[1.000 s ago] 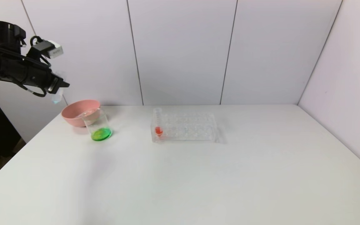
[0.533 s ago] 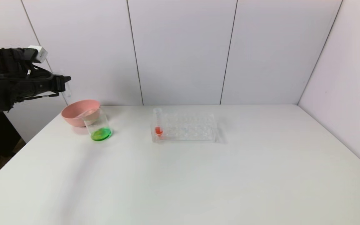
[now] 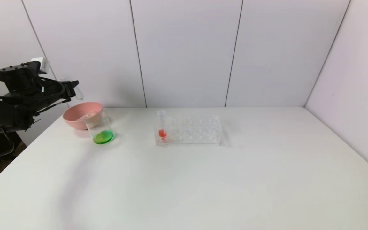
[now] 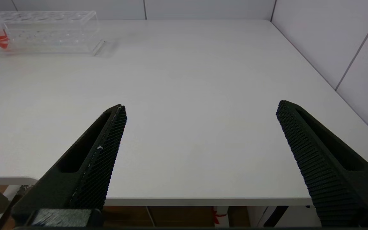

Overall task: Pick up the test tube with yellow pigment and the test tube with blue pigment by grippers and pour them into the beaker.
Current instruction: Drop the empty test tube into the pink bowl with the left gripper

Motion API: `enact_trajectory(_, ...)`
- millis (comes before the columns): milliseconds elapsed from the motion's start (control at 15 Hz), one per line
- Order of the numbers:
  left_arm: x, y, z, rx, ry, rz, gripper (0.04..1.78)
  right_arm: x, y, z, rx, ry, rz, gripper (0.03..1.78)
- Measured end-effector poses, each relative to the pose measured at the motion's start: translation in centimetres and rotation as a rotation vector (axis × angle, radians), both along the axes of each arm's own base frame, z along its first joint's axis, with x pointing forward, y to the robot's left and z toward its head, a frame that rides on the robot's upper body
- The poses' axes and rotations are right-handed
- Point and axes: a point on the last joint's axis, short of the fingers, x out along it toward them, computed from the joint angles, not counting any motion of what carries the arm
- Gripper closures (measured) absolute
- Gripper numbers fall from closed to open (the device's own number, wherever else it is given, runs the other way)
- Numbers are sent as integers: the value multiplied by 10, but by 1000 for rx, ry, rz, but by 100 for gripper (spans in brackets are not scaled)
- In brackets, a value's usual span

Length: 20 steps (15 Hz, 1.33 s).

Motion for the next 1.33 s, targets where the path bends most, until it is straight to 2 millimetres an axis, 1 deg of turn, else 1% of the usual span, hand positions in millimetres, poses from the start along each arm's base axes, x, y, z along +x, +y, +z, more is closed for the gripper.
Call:
enact_trajectory(267,6,-3,-12,-25,22,-10,136,0,0,0,0,0,0,10)
enact_trajectory(600,10,-4,-24,-35,63,-14,136,0,0,0,0,0,1,10)
enact_trajectory(733,10,-4,-26,-37,67,-14,129,0,0,0,0,0,0,10)
enact_trajectory(867,10,-5,-27,-38,68,-16,113,0,0,0,0,0,0,10)
enact_trajectory(1000,9,-5,-26,-37,67,-16,84,0,0,0,0,0,1,10)
enact_trajectory(1133,7,-6,-24,-36,63,-17,50,0,0,0,0,0,1,10)
enact_trajectory(1267,2,-7,-20,-35,61,-18,25,0,0,0,0,0,0,10)
enact_trajectory(1333,-3,-8,-16,-34,57,-19,17,0,0,0,0,0,0,10)
